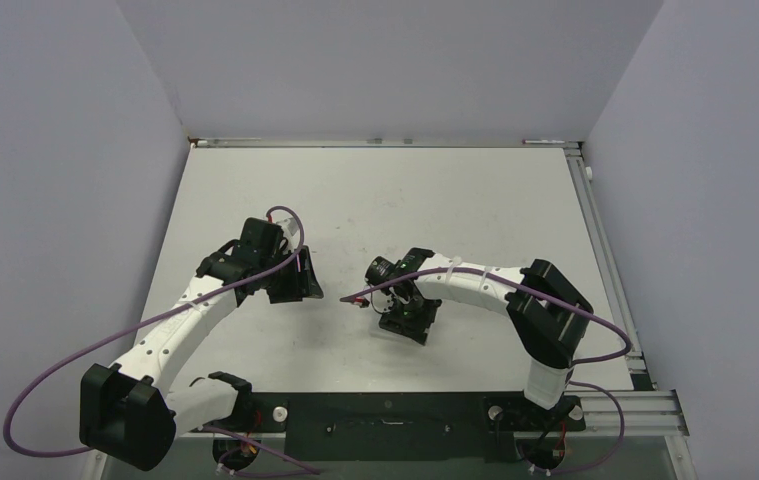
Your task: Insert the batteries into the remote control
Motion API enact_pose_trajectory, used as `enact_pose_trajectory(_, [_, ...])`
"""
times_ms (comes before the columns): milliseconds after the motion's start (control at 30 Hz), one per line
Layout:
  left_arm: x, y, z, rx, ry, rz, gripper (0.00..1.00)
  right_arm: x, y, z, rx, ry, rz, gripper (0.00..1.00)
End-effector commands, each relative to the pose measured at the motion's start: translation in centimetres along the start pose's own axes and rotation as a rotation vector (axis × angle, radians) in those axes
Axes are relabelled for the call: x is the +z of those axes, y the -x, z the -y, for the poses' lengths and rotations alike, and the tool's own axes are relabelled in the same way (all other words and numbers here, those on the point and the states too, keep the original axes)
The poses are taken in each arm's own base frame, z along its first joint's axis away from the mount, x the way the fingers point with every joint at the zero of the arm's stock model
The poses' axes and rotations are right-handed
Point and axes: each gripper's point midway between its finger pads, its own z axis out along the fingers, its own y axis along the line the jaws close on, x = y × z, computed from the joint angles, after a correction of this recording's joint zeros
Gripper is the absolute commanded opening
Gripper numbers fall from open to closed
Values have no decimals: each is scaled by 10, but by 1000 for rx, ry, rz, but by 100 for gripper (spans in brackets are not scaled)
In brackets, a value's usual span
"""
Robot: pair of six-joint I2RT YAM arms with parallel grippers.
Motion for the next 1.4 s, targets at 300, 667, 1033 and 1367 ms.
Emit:
enact_pose_trajectory(300, [-1,8,5,1,-27,38,51,-5,13,1,-15,-13,48,8])
enact_pose_trajectory(667, [-2,9,6,2,-28,43,51,-4,18,2,-33,-10,43,8])
enact_pose_trajectory(1033, [-2,9,6,1,-28,44,51,-1,22,-1,-72,-8,35,8])
enact_pose_trajectory(1367, [-3,9,6,3,-30,45,51,-5,30,-1,-78,-19,58,12])
